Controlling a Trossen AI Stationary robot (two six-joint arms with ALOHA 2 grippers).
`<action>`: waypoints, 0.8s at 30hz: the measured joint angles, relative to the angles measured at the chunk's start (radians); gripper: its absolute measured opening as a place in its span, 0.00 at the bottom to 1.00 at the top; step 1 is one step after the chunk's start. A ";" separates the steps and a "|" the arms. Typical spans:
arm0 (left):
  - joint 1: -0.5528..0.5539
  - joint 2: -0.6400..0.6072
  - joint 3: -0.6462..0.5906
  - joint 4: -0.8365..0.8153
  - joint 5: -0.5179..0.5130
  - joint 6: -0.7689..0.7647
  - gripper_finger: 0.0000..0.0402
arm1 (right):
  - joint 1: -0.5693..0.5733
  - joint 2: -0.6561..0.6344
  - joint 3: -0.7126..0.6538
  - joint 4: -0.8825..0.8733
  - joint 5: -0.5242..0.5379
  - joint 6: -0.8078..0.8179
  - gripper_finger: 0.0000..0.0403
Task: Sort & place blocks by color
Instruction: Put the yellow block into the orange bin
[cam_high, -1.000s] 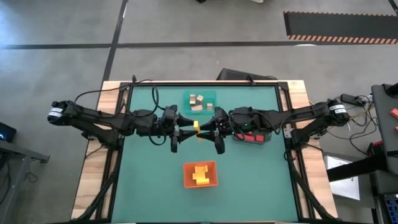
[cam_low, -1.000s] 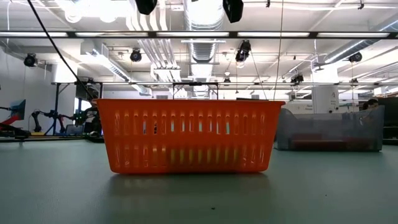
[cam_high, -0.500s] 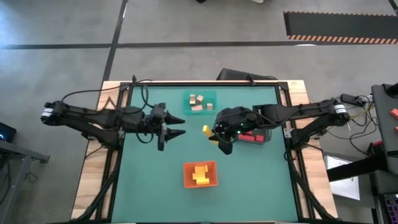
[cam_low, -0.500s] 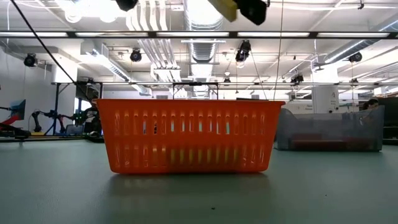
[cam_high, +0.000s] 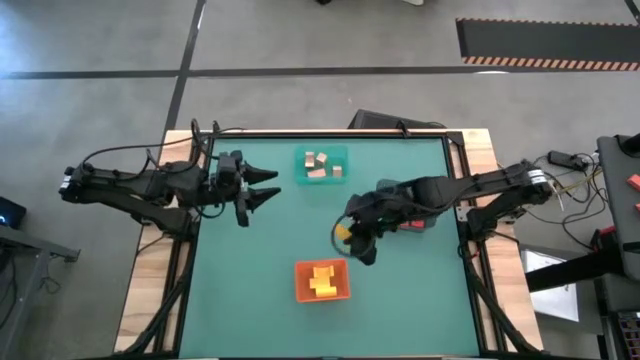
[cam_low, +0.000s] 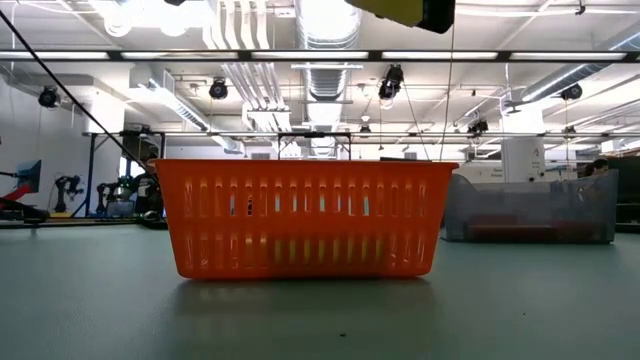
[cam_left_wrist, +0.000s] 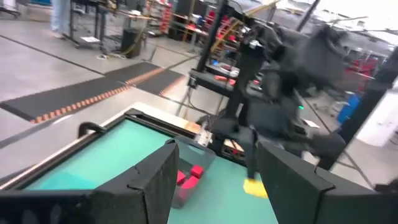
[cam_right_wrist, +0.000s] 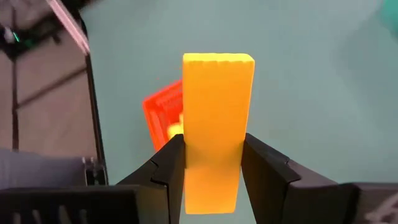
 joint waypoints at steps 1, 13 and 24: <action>0.000 -0.001 0.000 0.001 -0.009 0.000 0.50 | 0.006 0.024 0.018 -0.022 -0.011 0.001 0.30; 0.000 0.012 0.000 -0.001 -0.013 -0.002 0.50 | 0.030 0.324 0.332 -0.390 -0.070 -0.100 0.30; 0.000 -0.081 0.002 0.009 -0.063 -0.004 0.50 | 0.050 0.534 0.544 -0.416 -0.070 -0.203 0.30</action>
